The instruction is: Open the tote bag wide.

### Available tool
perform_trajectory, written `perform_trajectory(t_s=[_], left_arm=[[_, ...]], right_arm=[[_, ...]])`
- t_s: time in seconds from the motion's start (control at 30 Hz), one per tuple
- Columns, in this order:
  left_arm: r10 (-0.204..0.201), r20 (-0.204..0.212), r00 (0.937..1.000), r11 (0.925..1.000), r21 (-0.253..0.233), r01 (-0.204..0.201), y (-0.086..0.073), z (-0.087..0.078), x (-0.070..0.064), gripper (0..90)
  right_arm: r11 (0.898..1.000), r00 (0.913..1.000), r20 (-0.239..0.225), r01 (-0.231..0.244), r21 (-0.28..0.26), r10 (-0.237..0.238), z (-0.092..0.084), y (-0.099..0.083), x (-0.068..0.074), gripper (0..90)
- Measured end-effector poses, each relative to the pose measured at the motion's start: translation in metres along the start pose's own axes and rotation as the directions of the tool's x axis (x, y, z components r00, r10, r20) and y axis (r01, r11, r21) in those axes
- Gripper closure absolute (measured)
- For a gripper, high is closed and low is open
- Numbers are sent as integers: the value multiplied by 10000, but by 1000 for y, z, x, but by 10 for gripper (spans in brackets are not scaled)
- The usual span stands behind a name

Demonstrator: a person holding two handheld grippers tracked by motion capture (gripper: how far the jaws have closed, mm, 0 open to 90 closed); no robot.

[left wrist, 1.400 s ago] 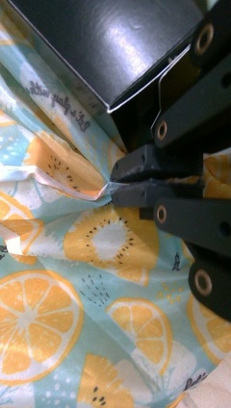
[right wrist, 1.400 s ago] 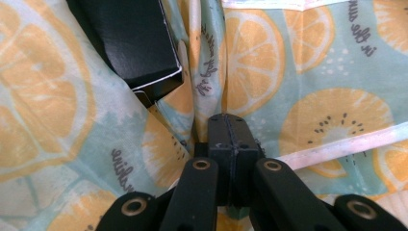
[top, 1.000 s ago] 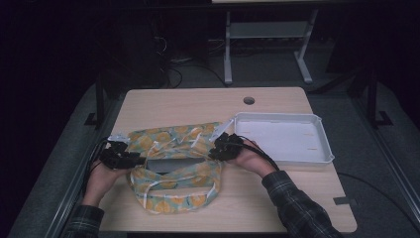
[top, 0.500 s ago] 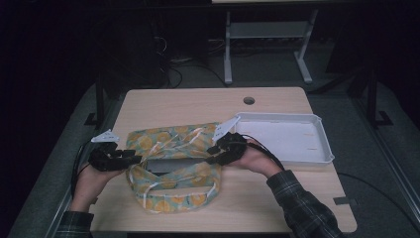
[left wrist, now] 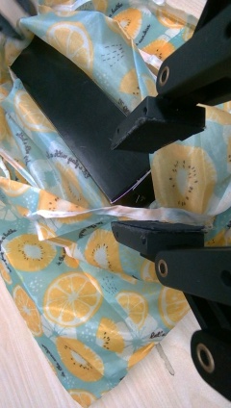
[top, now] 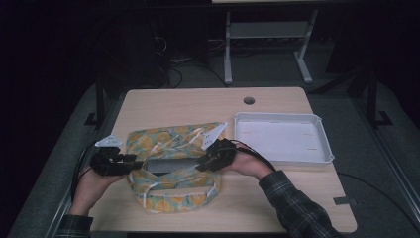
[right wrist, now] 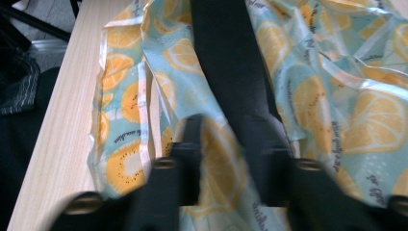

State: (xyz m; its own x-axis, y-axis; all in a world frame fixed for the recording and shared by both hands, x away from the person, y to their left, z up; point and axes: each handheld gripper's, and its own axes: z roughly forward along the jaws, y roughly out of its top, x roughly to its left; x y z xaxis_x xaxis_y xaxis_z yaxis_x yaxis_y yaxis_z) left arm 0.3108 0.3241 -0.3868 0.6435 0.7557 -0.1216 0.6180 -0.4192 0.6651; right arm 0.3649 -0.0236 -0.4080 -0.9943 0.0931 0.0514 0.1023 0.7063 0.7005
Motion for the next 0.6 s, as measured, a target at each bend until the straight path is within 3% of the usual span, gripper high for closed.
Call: perform_trajectory(t_s=[0.07, 0.13, 0.4, 0.6], left_arm=[[9, -20, 10000, 10000, 37, -9, 0, 0, -1, 554], [78, -29, 10000, 9999, 66, -78, -1, 0, -2, 561], [400, -67, 9992, 9989, 258, -398, -6, 2, -14, 697], [675, -204, 9975, 9945, 813, -657, -13, 9, -20, 839]], right_arm=[[9999, 9999, -113, 103, 82, -102, 1, 0, 1, 854], [9998, 9995, -259, 181, 113, -178, 1, 0, 3, 886], [9983, 9977, -475, 505, 295, -490, 2, -2, 15, 891], [9957, 9950, -688, 756, 532, -719, 9, -3, 24, 891]])
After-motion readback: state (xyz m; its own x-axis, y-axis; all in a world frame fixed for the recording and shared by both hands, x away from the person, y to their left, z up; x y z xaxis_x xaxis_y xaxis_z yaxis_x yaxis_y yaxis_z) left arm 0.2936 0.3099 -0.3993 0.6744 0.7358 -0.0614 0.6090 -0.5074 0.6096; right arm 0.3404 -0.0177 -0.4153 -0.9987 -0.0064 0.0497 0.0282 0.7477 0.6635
